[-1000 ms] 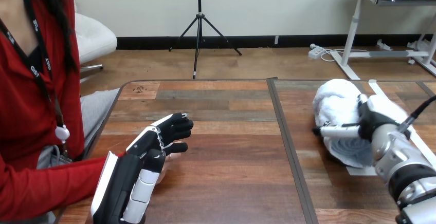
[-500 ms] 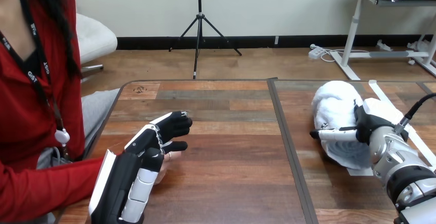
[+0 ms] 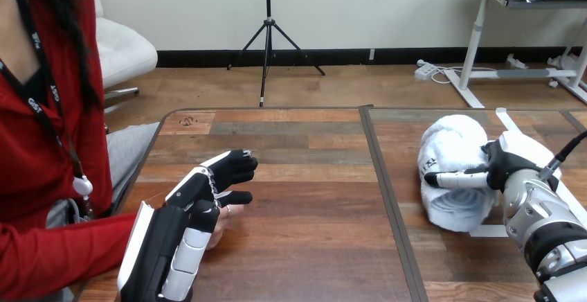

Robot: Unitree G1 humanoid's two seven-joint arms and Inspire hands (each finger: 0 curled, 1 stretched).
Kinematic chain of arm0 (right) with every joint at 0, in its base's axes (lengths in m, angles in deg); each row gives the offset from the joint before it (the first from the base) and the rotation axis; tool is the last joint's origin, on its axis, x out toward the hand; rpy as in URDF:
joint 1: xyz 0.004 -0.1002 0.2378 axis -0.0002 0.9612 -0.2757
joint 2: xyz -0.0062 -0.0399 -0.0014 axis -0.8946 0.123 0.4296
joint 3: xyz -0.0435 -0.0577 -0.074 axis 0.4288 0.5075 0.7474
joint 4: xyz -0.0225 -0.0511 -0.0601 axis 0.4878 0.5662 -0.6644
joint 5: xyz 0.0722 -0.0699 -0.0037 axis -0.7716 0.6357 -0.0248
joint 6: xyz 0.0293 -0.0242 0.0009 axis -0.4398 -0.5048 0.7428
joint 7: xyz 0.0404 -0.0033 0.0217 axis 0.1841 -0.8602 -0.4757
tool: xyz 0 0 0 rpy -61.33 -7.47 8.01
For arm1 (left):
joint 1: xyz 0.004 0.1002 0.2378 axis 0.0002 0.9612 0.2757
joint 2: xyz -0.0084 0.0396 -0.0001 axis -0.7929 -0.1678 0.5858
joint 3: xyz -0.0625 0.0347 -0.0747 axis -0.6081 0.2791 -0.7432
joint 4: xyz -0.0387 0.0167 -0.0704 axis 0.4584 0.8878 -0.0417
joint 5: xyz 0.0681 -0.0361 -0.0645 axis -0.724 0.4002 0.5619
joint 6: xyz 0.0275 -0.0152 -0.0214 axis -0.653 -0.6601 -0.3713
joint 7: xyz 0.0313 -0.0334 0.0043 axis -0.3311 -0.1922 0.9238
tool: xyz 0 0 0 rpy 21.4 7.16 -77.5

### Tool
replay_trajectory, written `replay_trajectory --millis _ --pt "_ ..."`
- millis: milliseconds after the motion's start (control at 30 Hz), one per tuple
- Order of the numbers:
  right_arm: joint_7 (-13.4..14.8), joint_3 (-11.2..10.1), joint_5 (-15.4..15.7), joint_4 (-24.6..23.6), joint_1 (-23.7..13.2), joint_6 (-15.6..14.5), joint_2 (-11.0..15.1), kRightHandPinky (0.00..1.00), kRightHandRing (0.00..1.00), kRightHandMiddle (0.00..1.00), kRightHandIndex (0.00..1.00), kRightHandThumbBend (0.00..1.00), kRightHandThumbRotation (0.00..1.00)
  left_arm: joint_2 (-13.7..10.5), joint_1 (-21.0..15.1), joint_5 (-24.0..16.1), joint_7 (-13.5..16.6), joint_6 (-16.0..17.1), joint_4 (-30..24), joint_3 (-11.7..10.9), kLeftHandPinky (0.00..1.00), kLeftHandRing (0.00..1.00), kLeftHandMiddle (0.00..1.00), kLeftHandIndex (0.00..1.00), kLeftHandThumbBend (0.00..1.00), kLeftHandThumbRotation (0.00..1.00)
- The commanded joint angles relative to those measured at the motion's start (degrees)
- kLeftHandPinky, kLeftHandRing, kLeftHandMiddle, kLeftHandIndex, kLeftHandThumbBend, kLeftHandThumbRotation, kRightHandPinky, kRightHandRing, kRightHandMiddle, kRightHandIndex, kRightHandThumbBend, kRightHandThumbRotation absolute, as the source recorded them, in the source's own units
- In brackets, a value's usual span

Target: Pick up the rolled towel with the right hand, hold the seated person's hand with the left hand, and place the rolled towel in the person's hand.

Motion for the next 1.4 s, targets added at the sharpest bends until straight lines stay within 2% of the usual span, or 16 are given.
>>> replay_trajectory --millis 0,200,233,400,600,833,1000,1233,1367 --pt "-1.0 0.0 -0.5 0.2 1.0 0.7 -3.8 0.48 0.62 0.67 0.72 0.92 0.34 0.7 -1.5 -0.4 0.6 1.8 -2.5 -1.1 0.69 0.79 0.78 0.76 0.79 1.00" --pt "0.5 0.1 -0.5 0.1 1.4 1.6 -3.8 0.44 0.57 0.62 0.64 0.86 0.17 0.7 -1.5 -0.6 1.0 2.0 -2.5 -1.1 0.68 0.79 0.78 0.76 0.79 1.00" --pt "0.7 0.1 -0.4 0.1 1.5 1.7 -3.8 0.43 0.55 0.60 0.62 0.84 0.11 0.7 -1.5 -0.7 1.0 2.1 -2.5 -1.1 0.68 0.79 0.78 0.75 0.79 1.00" --pt "1.4 0.2 -0.3 0.1 1.7 2.1 -3.8 0.41 0.52 0.57 0.58 0.82 0.03 0.7 -1.6 -0.7 1.2 2.3 -2.2 -1.2 0.68 0.80 0.78 0.75 0.79 1.00" --pt "2.1 0.5 0.0 0.1 2.0 2.8 -3.6 0.38 0.48 0.53 0.56 0.78 0.01 0.8 -1.8 -1.4 1.9 2.7 -2.1 -1.5 0.68 0.80 0.78 0.75 0.78 1.00" --pt "2.6 0.8 0.3 0.2 2.3 3.2 -3.4 0.30 0.39 0.45 0.59 0.72 0.00 0.6 -1.8 -1.3 2.0 2.7 -1.9 -1.5 0.68 0.80 0.78 0.75 0.79 1.00" --pt "3.0 1.1 0.5 0.2 2.5 3.6 -3.3 0.28 0.37 0.42 0.59 0.71 0.00 0.6 -1.8 -1.0 1.9 2.6 -2.0 -1.6 0.68 0.81 0.78 0.75 0.79 1.00" --pt "3.0 0.9 0.3 0.2 2.7 4.4 -3.1 0.29 0.38 0.43 0.55 0.73 0.00 0.8 -1.8 -1.5 2.1 2.9 -1.8 -1.8 0.68 0.81 0.78 0.75 0.79 1.00" --pt "3.1 -0.2 -0.8 0.0 2.9 5.8 -2.9 0.33 0.42 0.47 0.51 0.74 0.00 0.8 -1.8 -1.6 2.1 3.0 -1.7 -1.9 0.68 0.82 0.78 0.75 0.79 1.00"
